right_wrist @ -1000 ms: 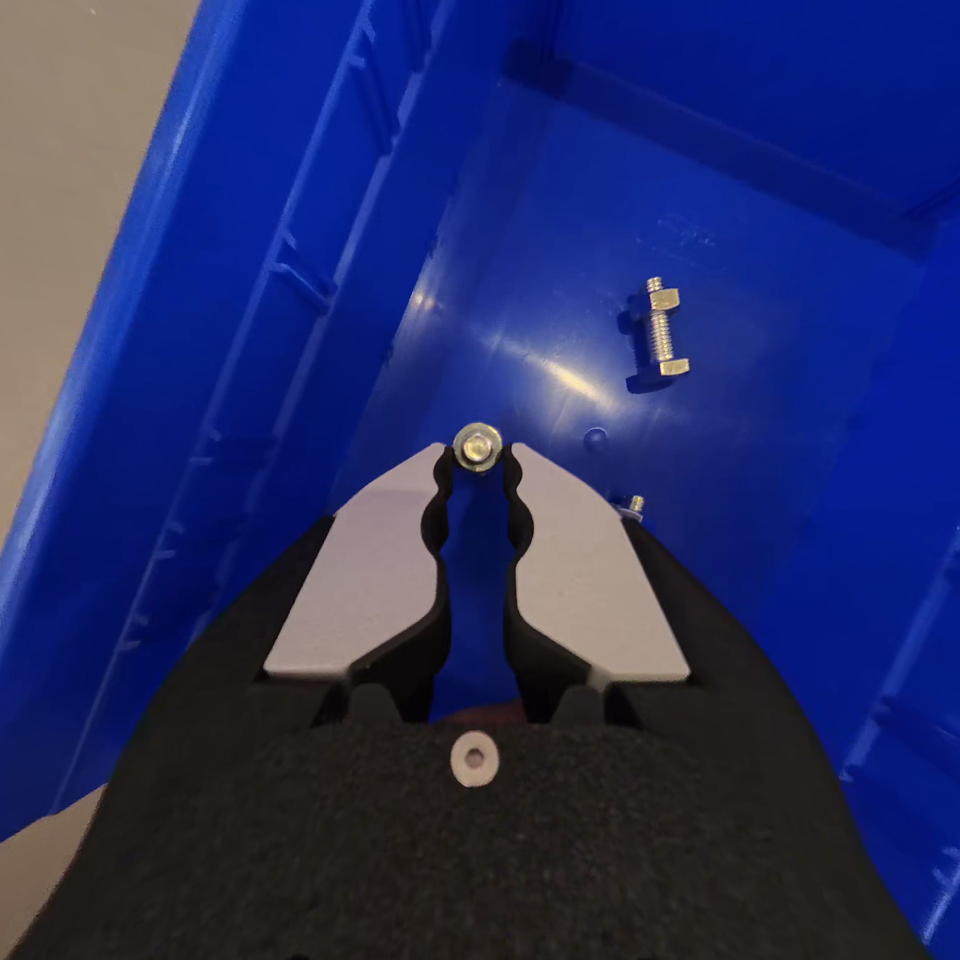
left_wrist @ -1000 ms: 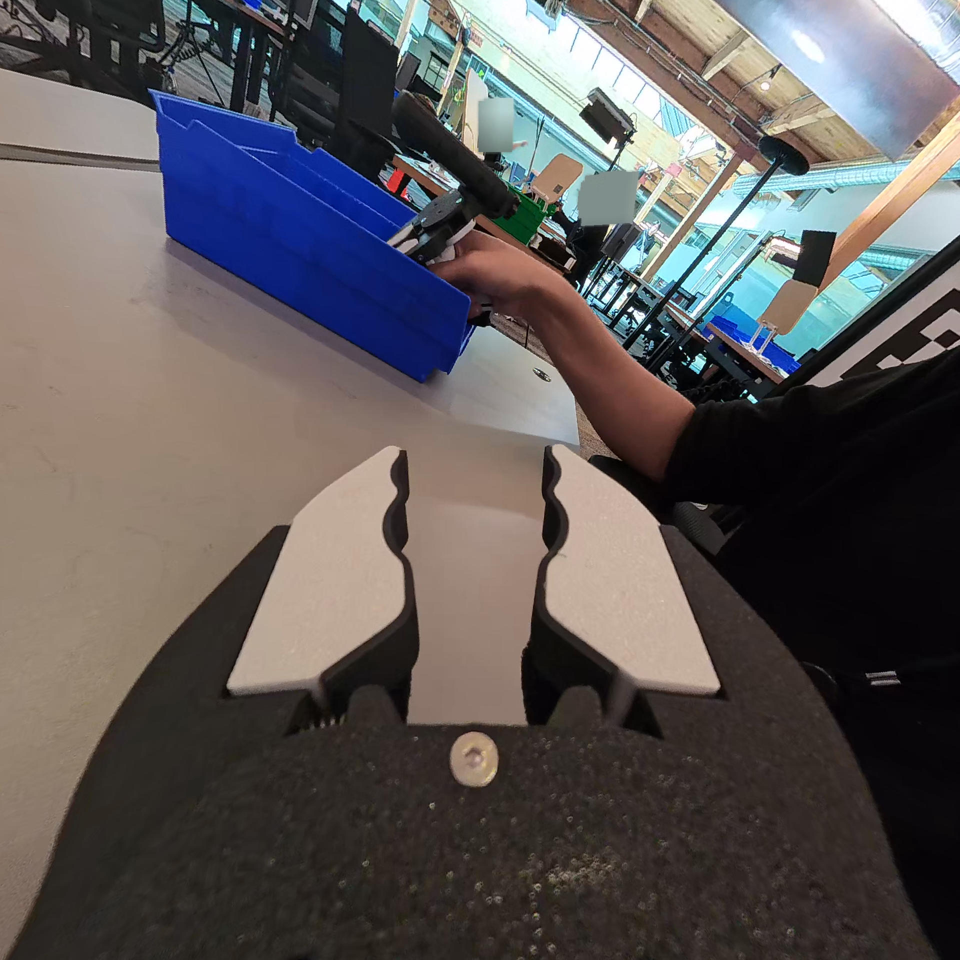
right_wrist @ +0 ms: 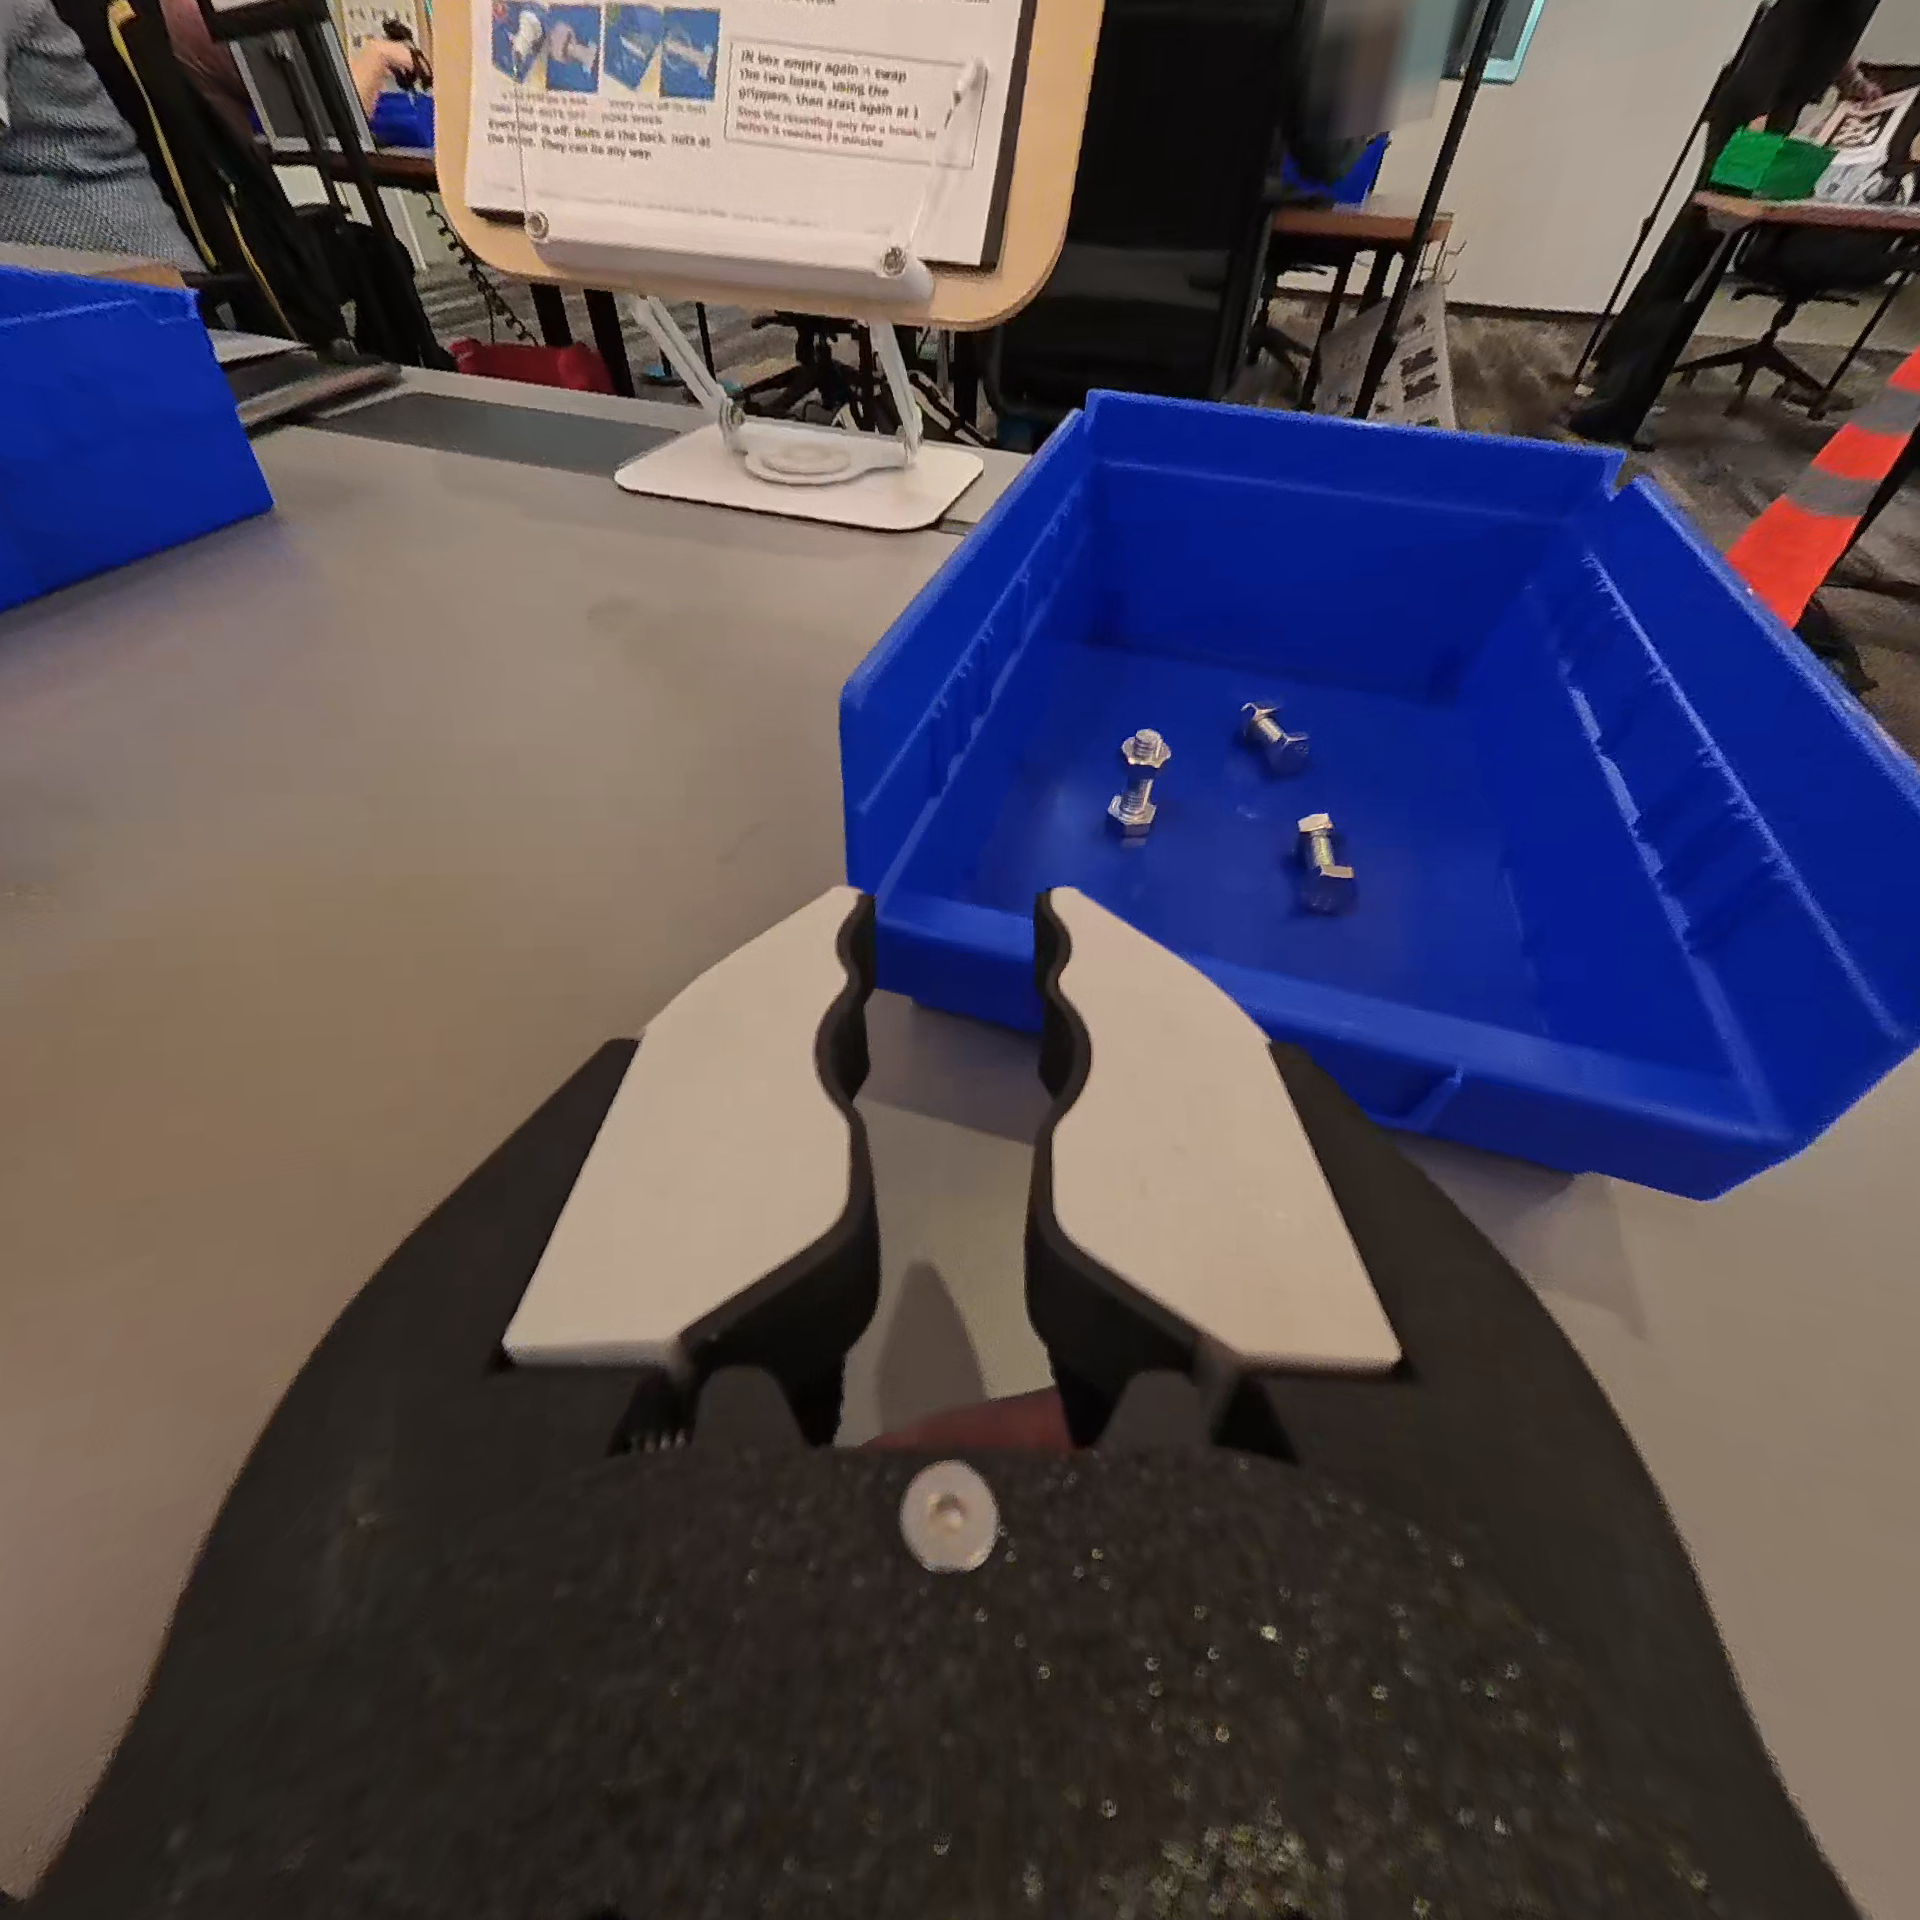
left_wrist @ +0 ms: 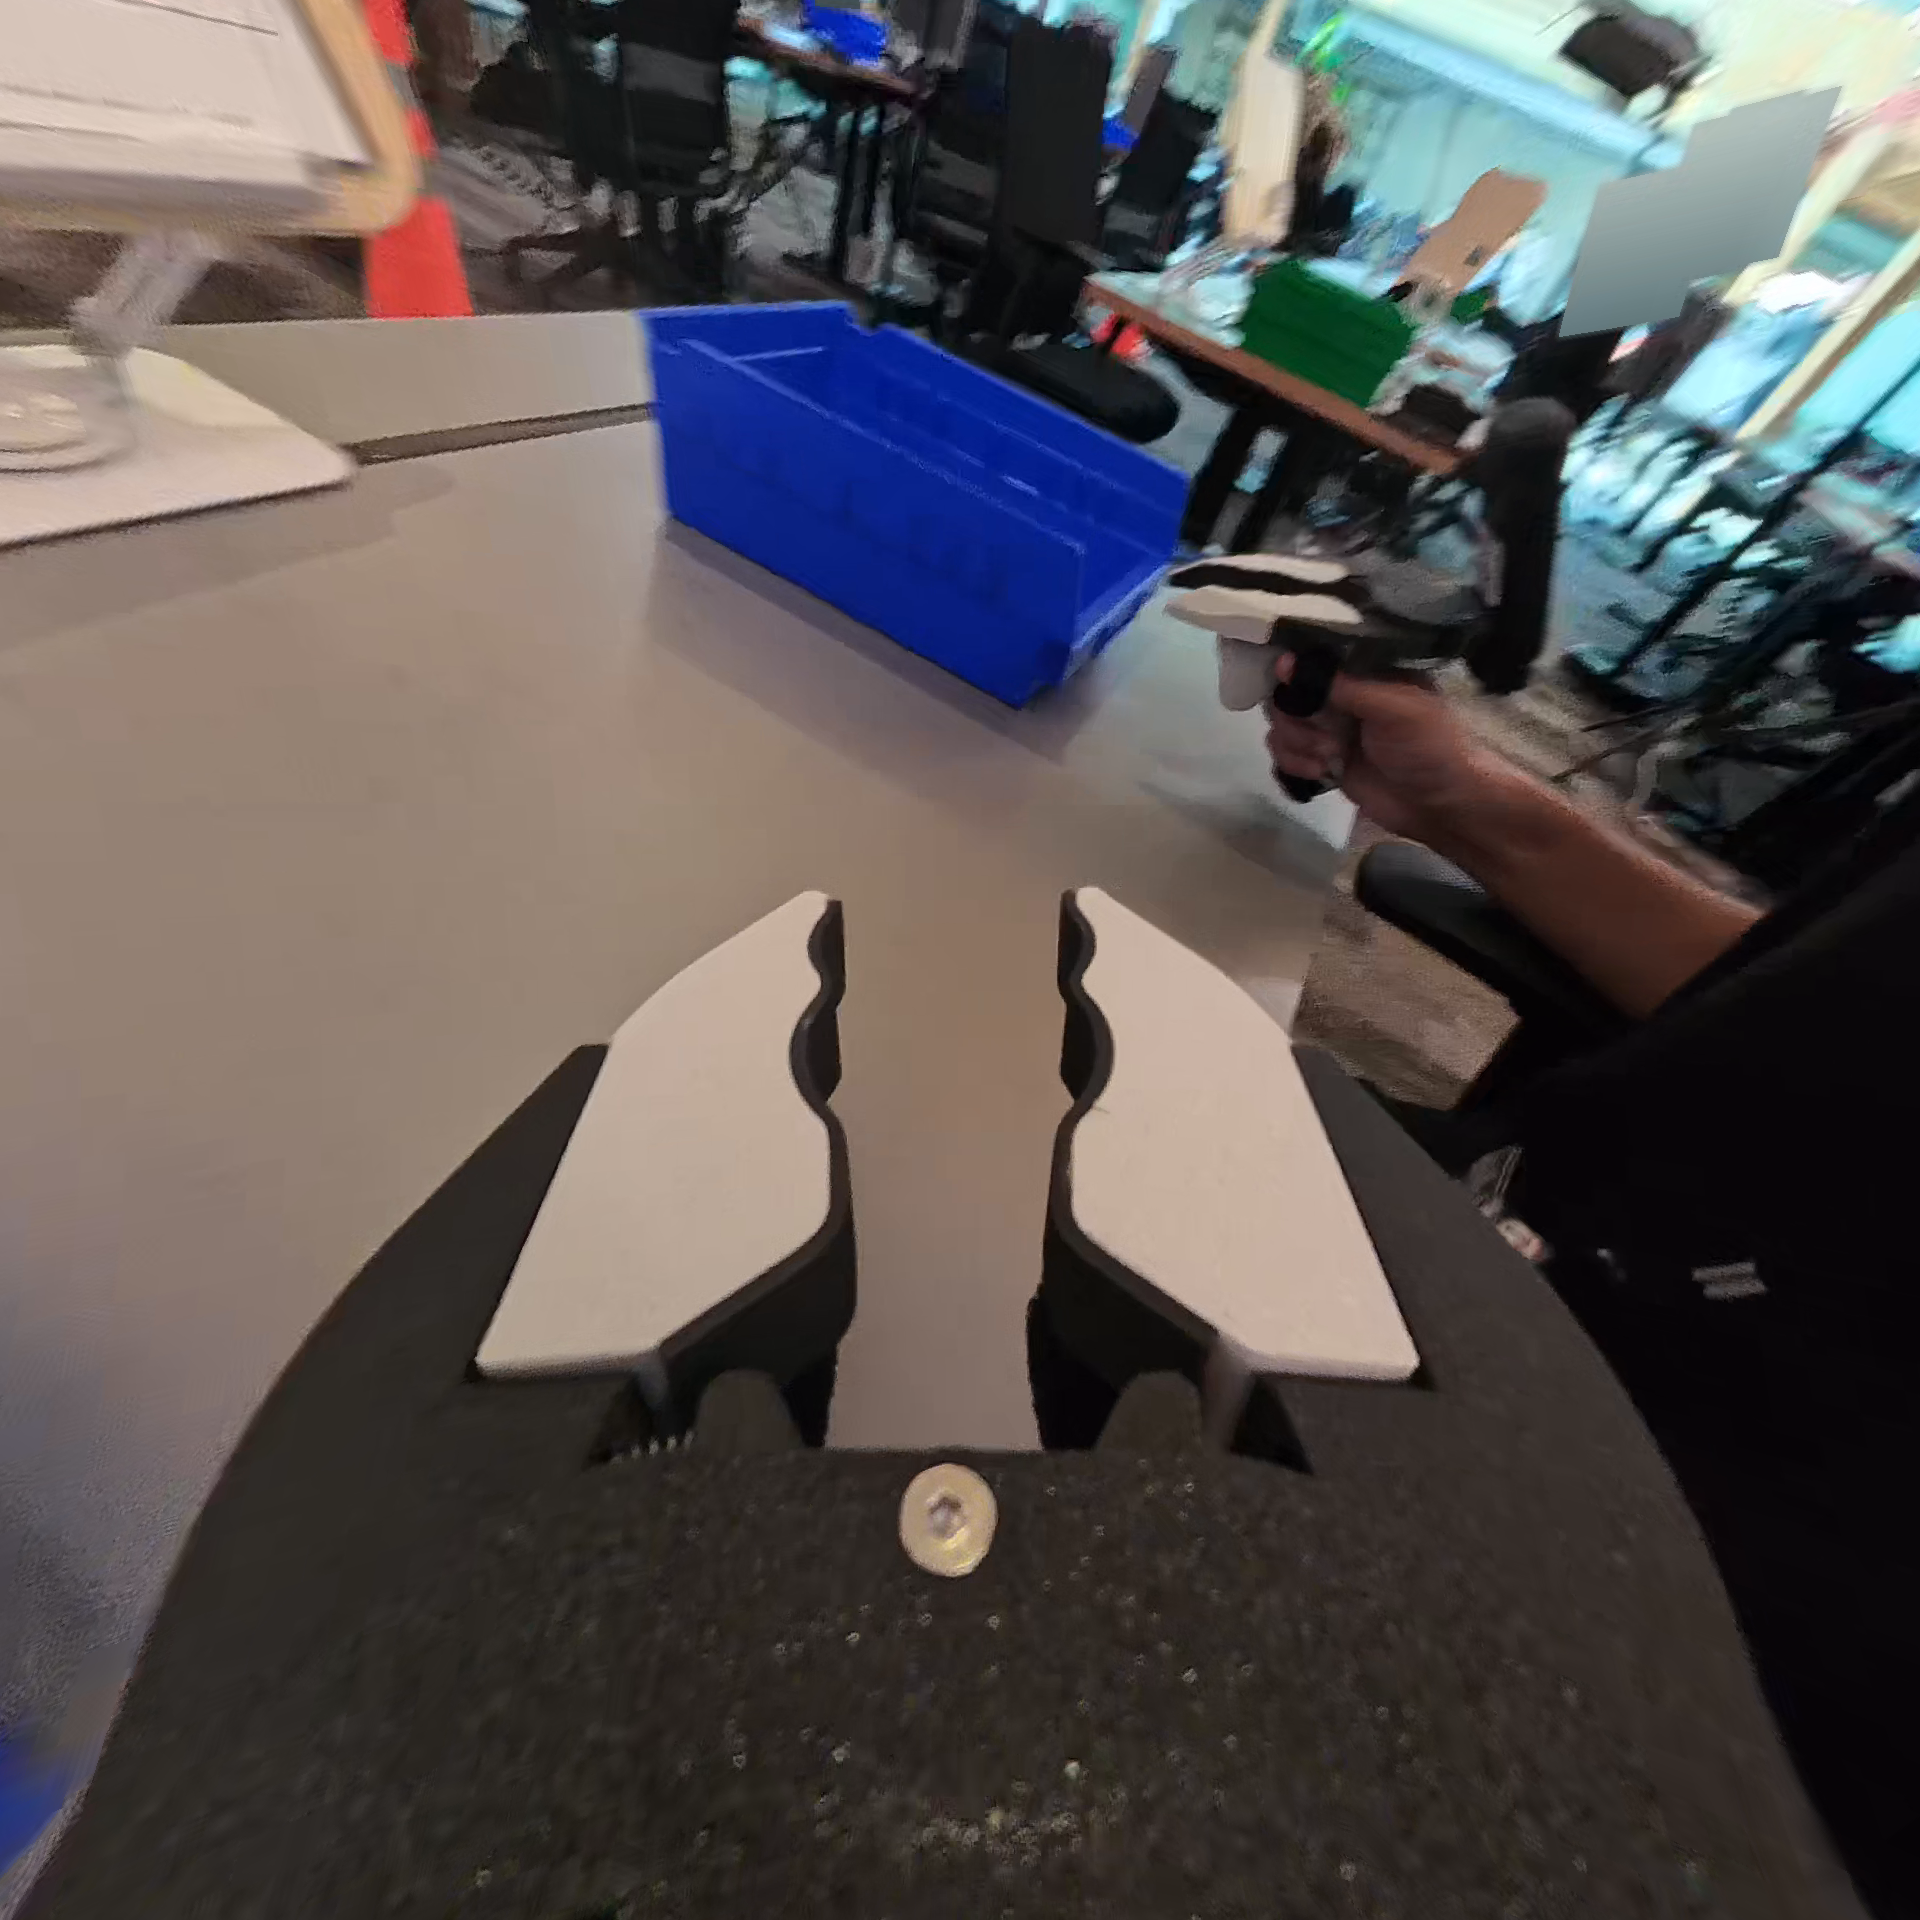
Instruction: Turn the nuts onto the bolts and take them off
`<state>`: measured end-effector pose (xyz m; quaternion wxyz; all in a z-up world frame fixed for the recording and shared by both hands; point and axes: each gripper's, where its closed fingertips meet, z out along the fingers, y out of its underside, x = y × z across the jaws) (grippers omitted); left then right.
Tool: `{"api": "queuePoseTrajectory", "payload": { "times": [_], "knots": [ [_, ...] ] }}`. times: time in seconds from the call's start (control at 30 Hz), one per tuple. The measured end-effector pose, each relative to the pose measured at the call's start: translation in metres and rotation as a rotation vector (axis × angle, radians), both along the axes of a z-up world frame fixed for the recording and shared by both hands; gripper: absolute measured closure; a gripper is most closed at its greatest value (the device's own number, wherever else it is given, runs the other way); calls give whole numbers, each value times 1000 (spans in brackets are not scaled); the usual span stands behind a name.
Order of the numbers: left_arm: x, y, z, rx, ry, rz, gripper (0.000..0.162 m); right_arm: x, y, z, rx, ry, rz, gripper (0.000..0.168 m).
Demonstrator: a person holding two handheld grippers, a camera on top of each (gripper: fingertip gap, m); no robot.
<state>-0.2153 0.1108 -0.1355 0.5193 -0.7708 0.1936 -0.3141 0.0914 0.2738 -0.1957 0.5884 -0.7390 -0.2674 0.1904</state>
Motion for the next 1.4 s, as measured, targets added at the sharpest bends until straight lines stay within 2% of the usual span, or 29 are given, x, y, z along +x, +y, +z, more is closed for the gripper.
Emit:
{"api": "queuePoseTrajectory", "payload": {
  "times": [0.13, 0.2, 0.3, 0.4, 0.5, 0.57, 0.77, 0.83, 0.9, 1.03, 1.13, 1.2, 1.27, 1.4],
  "knots": [
    [-100, 13, 20, -107, 298, 227, 123, 1, 2, -3, 24, -66, -2, 140],
    [-150, 32, 20, -185, 462, 252, 123, 0, 2, -3, 57, -115, 6, 140],
    [-228, 80, 0, -311, 703, 294, 124, -2, 2, -6, 76, -163, 26, 141],
    [-279, 127, -39, -507, 693, 284, 126, -4, -1, -8, 71, -171, 43, 143],
    [-302, 152, -85, -721, 601, 255, 126, -3, -4, -5, 82, -176, 39, 144],
    [-314, 161, -105, -796, 609, 266, 133, -1, -5, -3, 92, -176, 39, 145],
    [-320, 164, -134, -887, 693, 227, 139, 2, -5, -6, 78, -182, 40, 146],
    [-316, 166, -136, -896, 676, 212, 150, 1, -4, -8, 72, -191, 42, 146],
    [-316, 165, -136, -904, 691, 208, 150, 1, -5, -9, 71, -201, 41, 146],
    [-326, 159, -131, -896, 776, 232, 156, 2, -5, -7, 81, -205, 39, 147],
    [-322, 152, -113, -858, 721, 247, 156, 2, -6, -7, 75, -188, 42, 147],
    [-317, 150, -90, -788, 699, 268, 156, 1, -6, -7, 73, -188, 44, 147],
    [-295, 151, -54, -656, 634, 250, 156, 0, -7, -6, 81, -192, 46, 147],
    [-202, 151, 17, -362, 506, 82, 157, -5, -9, -5, 90, -188, 57, 148]
  ]
}}
